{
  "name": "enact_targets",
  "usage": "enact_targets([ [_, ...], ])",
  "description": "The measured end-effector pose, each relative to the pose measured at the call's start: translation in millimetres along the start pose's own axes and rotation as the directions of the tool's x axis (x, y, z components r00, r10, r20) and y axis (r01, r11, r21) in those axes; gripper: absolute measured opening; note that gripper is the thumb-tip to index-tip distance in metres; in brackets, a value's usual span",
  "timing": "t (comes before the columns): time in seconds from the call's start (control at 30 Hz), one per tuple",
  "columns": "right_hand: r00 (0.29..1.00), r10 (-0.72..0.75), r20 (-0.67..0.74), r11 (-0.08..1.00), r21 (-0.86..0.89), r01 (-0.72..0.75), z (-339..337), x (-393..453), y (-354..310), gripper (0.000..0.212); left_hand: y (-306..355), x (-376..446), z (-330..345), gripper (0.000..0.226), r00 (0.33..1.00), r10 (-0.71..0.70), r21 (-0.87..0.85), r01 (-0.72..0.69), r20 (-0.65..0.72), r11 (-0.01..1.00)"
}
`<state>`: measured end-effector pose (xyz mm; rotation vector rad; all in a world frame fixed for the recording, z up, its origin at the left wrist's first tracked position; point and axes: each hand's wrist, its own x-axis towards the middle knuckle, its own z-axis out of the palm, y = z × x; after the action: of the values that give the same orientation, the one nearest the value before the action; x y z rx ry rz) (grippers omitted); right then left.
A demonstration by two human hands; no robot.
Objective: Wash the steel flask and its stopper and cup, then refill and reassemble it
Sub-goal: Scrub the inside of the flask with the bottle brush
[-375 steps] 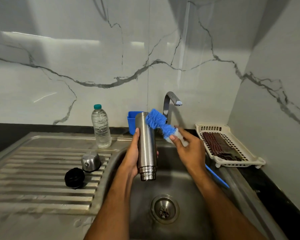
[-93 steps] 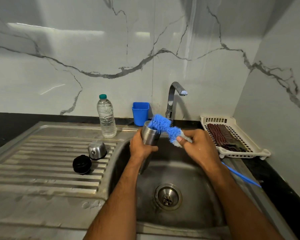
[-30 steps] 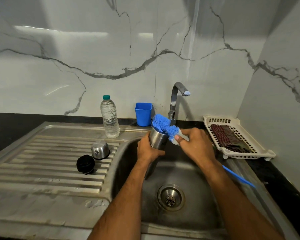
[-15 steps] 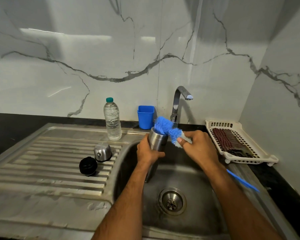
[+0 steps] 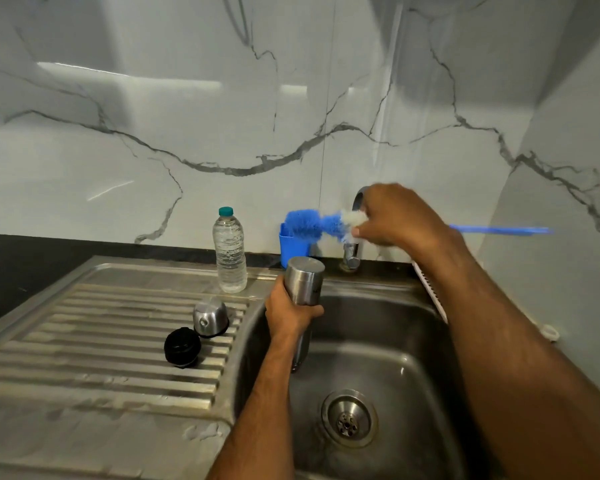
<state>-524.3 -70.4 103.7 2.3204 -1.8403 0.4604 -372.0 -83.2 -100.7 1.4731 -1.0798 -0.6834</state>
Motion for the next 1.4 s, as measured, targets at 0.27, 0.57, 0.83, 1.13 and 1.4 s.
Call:
enact_targets([
  [0.27, 0.974, -0.121, -0.190, 0.965, -0.253, 0.070, -10, 98, -50, 0.024, 2, 7, -5, 0.078, 1.000, 0.022, -0.044, -0.022, 0.003, 0.999],
  [0.57, 0.956, -0.284, 0.073, 0.747, -0.608, 0.268, 40, 166, -73, 0.030, 2, 21, -5, 0.081, 0.999, 0.024, -0.047, -0.025, -0.023, 0.999],
  [0.83, 0.876, -0.415, 0.244, 0.564, -0.687, 0.459, 85, 191, -69, 0.027, 3, 30, -4, 0.077, 0.999, 0.039, -0.047, -0.040, -0.025, 0.998],
  [1.13, 0.723, -0.597, 0.347, 0.299, -0.740, 0.602, 131, 201, -70, 0.013, 3, 32, -2, 0.079, 0.999, 0.038, -0.038, -0.038, 0.010, 0.999],
  [1.4, 0.706, -0.634, 0.315, 0.296, -0.745, 0.598, 146, 208, -61, 0.008, 4, 31, -2, 0.073, 0.998, 0.046, -0.047, -0.044, 0.034, 0.998],
])
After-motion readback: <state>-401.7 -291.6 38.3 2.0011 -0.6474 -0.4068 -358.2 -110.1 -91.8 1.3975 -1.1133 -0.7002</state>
